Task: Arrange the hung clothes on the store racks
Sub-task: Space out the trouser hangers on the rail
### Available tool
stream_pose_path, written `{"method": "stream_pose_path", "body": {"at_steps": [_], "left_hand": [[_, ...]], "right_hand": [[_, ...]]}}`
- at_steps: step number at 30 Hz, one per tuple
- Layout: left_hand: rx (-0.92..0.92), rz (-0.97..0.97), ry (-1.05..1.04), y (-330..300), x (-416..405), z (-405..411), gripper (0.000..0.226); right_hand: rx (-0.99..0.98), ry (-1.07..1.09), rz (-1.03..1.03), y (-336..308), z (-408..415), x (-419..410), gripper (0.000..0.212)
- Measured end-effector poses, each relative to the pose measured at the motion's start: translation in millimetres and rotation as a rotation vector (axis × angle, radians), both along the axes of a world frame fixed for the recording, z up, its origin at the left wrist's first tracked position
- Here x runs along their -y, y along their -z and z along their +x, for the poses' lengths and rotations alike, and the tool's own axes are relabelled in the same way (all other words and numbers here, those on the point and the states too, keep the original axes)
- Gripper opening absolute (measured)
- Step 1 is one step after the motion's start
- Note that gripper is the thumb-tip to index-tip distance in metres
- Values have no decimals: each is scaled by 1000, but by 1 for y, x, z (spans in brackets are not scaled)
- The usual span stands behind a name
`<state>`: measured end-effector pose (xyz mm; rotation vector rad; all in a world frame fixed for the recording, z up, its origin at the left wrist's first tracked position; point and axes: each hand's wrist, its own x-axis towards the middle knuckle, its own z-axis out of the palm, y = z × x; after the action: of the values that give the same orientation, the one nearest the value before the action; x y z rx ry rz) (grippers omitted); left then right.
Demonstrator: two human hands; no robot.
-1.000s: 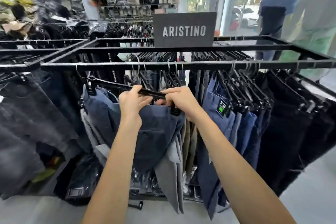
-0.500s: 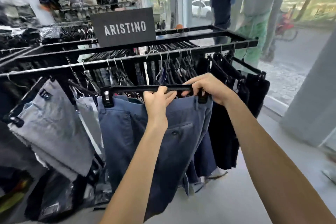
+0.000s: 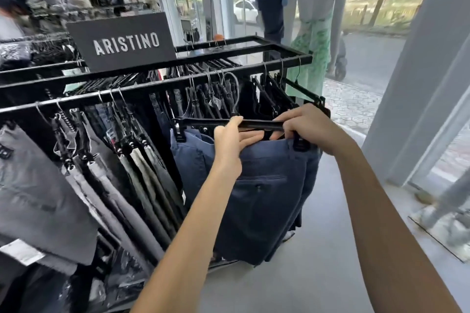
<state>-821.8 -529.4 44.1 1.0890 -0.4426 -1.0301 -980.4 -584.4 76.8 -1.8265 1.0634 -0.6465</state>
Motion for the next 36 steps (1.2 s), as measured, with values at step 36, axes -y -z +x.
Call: {"method": "stream_pose_path", "body": {"at_steps": [36], "left_hand": [[1174, 596, 37, 33, 84, 254, 59]], "right_hand": [[-129, 199, -306, 111, 336, -24, 51]]}}
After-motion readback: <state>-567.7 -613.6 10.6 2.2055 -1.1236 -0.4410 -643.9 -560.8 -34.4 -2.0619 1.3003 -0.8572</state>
